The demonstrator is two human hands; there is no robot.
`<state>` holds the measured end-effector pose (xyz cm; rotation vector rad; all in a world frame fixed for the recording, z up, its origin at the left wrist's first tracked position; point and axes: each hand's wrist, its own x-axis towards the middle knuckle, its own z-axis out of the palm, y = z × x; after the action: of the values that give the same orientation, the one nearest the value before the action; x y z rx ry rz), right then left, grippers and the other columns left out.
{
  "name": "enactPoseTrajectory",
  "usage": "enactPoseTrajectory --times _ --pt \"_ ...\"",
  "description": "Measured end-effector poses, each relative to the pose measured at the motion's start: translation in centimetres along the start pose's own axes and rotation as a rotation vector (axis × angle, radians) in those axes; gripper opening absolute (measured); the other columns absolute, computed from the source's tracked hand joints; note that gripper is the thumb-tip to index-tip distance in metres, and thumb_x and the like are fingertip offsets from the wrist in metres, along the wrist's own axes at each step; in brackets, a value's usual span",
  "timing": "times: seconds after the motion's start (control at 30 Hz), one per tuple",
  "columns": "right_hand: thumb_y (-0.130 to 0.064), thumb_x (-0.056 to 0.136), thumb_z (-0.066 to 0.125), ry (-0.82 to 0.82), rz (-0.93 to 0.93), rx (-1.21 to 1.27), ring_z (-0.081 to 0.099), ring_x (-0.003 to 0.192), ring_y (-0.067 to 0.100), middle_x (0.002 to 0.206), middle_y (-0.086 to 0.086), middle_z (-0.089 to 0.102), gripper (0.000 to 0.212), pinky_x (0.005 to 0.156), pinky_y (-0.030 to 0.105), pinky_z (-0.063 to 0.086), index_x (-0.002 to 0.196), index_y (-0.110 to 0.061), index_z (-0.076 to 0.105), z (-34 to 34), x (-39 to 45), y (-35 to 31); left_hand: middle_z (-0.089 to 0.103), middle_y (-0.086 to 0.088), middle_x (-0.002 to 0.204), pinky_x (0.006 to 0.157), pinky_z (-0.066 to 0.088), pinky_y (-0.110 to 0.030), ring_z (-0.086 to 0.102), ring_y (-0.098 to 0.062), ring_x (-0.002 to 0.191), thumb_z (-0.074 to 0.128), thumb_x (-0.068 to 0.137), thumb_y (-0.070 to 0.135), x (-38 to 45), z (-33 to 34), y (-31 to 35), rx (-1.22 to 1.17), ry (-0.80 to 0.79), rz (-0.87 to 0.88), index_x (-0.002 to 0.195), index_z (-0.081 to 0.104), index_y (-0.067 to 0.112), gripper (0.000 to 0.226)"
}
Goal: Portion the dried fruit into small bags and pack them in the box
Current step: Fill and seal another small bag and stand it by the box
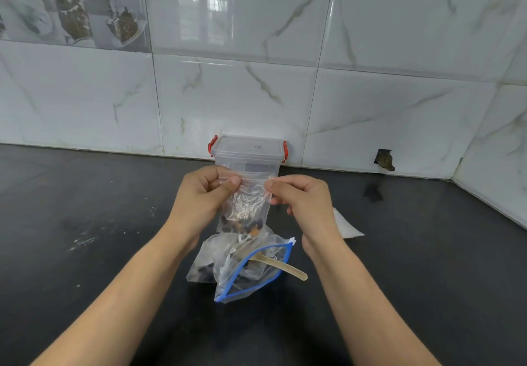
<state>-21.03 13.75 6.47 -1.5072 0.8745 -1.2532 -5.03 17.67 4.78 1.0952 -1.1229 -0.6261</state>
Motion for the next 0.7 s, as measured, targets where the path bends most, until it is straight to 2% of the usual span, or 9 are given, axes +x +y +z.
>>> enactPoseTrajectory --times 0.17,0.27,0.37,0.5,0.57,0.63,0.7 --pt "-0.011 0.082 0.070 0.001 0.000 -0.003 0.059 0.057 -0.007 0.072 -0.005 0.069 0.006 0.050 0.005 0.041 0.080 -0.016 0.073 -0.1 -0.5 0.4 0.075 -0.002 0.077 0.068 0.052 -0.023 0.068 -0.014 0.073 0.063 0.085 0.004 -0.1 0.7 -0.1 0.021 0.027 0.039 0.082 0.071 0.012 0.012" --pt "-0.011 0.082 0.070 -0.027 0.003 0.018 0.060 0.060 -0.010 0.075 -0.008 0.070 0.006 0.052 0.004 0.042 0.083 -0.016 0.073 -0.4 -0.7 0.3 0.074 0.003 0.069 0.059 0.048 -0.015 0.065 -0.004 0.061 0.062 0.086 0.004 -0.5 1.3 0.4 -0.014 0.006 0.057 0.082 0.070 0.012 0.012" --pt "-0.010 0.083 0.069 -0.038 -0.017 0.027 0.059 0.060 -0.009 0.076 -0.007 0.069 0.007 0.052 0.005 0.042 0.081 -0.016 0.072 -0.4 -0.8 0.2 0.073 0.003 0.068 0.056 0.047 -0.012 0.063 -0.002 0.057 0.061 0.086 0.004 -1.0 1.8 0.6 -0.040 -0.045 0.070 0.084 0.070 0.010 0.010" --pt "-0.007 0.083 0.069 -0.057 -0.045 0.033 0.059 0.059 -0.007 0.074 -0.004 0.068 0.009 0.053 0.006 0.042 0.079 -0.015 0.072 -0.5 -0.8 0.3 0.070 -0.001 0.063 0.049 0.045 -0.017 0.059 -0.007 0.051 0.066 0.078 0.016 -1.7 1.7 0.2 -0.114 -0.043 0.035 0.090 0.068 0.010 0.013" --pt "-0.008 0.084 0.069 -0.068 -0.047 0.007 0.061 0.062 -0.005 0.073 -0.004 0.069 0.011 0.058 0.009 0.046 0.078 -0.017 0.072 -0.6 -0.7 0.5 0.066 0.000 0.058 0.043 0.040 -0.019 0.053 -0.009 0.045 0.068 0.073 0.023 -1.9 1.3 -0.1 -0.148 -0.004 -0.005 0.083 0.069 0.013 0.014" --pt "-0.009 0.085 0.067 -0.078 -0.064 -0.064 0.064 0.070 0.001 0.073 -0.005 0.070 0.016 0.067 0.016 0.051 0.076 -0.021 0.071 -0.5 -0.6 0.8 0.068 -0.002 0.062 0.045 0.042 -0.018 0.056 -0.006 0.050 0.068 0.072 0.023 -2.0 1.1 -0.2 -0.155 0.005 -0.012 0.078 0.069 0.013 0.012" --pt "-0.009 0.087 0.065 -0.071 -0.096 -0.163 0.064 0.073 0.006 0.073 -0.006 0.069 0.021 0.070 0.020 0.052 0.073 -0.024 0.069 -0.4 -0.4 1.3 0.071 -0.004 0.069 0.050 0.047 -0.018 0.062 -0.006 0.058 0.067 0.072 0.022 -1.9 1.0 -0.2 -0.136 -0.019 0.008 0.076 0.069 0.012 0.011"
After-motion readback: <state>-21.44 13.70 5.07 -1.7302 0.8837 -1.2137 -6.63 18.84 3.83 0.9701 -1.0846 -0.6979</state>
